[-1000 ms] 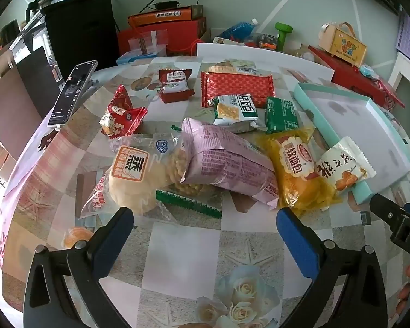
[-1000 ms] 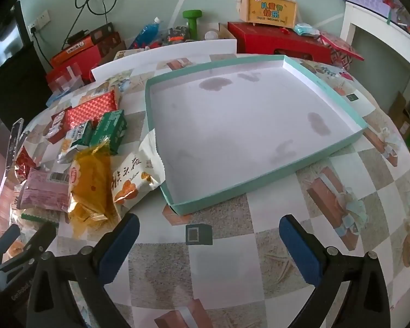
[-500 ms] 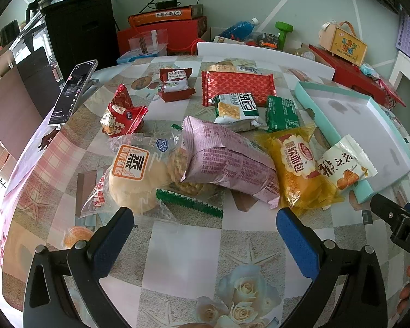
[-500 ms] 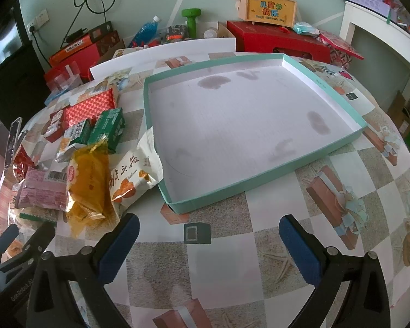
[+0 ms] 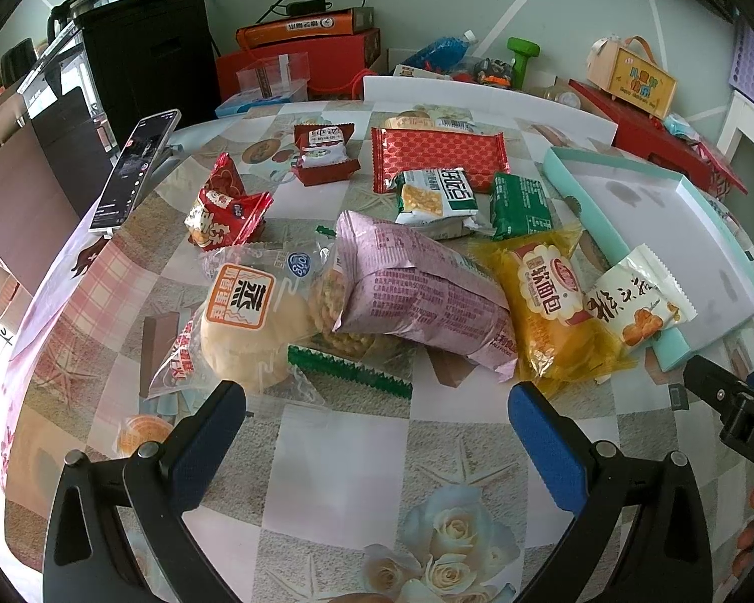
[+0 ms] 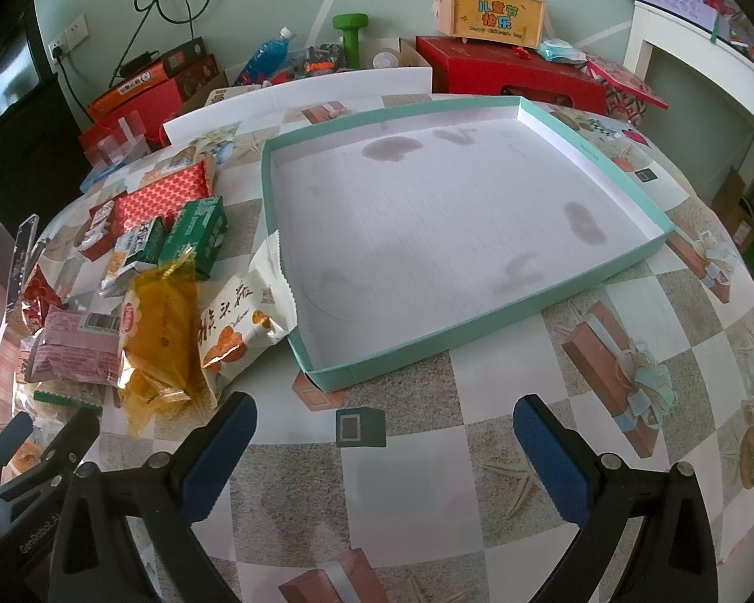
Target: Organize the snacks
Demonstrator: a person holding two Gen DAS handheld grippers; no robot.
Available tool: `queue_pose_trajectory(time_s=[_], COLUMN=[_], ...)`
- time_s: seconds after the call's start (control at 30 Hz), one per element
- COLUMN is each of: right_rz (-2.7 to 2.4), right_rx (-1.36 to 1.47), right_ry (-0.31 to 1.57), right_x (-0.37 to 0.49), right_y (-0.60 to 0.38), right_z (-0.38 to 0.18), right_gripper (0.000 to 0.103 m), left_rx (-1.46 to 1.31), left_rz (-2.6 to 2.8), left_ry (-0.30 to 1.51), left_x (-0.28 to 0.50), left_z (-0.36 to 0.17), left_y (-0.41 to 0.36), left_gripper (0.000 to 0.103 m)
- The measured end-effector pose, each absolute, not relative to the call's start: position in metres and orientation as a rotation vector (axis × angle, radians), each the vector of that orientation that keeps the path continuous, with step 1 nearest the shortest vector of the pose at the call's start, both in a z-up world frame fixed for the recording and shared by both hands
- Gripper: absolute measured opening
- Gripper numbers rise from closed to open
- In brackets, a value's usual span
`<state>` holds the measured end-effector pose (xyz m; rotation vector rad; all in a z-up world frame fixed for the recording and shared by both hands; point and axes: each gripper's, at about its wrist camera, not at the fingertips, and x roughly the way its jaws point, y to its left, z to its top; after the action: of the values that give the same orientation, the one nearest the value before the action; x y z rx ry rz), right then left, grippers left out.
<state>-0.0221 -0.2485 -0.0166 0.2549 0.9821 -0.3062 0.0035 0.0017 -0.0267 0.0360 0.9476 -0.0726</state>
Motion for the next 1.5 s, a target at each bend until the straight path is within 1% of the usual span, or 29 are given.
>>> queue_pose_trajectory(time_s=[0.67,0.9,0.93,1.07,1.2,1.33,1.5], right_rz=[-0.288,-0.185,-0.168,-0.132,-0.102,-0.080,0.013], right_rx=[0.271,0.358,0.374,0.348,0.365,0.356,0.344], right_ry=[0.968,0.827,0.777,0.739,0.829,0.911,0.964], right_x=[-0.026,-0.035,-0.037,-0.036,-0.027,-0.019,-0.017], right_y=[-0.248,-0.241,-0.239,-0.225,-0.215,-0.206,-0.180], right_z=[-0.015,0.007,0.011,0.019,0.017,0.017,0.017], right_gripper=[0.103,0.103,0.103,0.103,0.103,0.103,0.103], left_rx=[0.028,0.040,0.041,0.015,0.023,-0.030,-0.058], left_rz=[-0.066,0.001,0.007,0.006,0.013,-0.020,-0.048], left_ry=[0.945,0.910,0.911,0.929,0.955,1.016,1.094], left_x=[0.001,-0.007,-0.008,-0.011,-0.013,-0.011,-0.009], left_z=[-0.022,-0.002,0.000,0.005,0.002,-0.009,-0.022], left_y=[0.006,0.027,0.031,0.052,0.070,0.090,0.105], left_gripper=[0.103,0.103,0.103,0.103,0.103,0.103,0.103])
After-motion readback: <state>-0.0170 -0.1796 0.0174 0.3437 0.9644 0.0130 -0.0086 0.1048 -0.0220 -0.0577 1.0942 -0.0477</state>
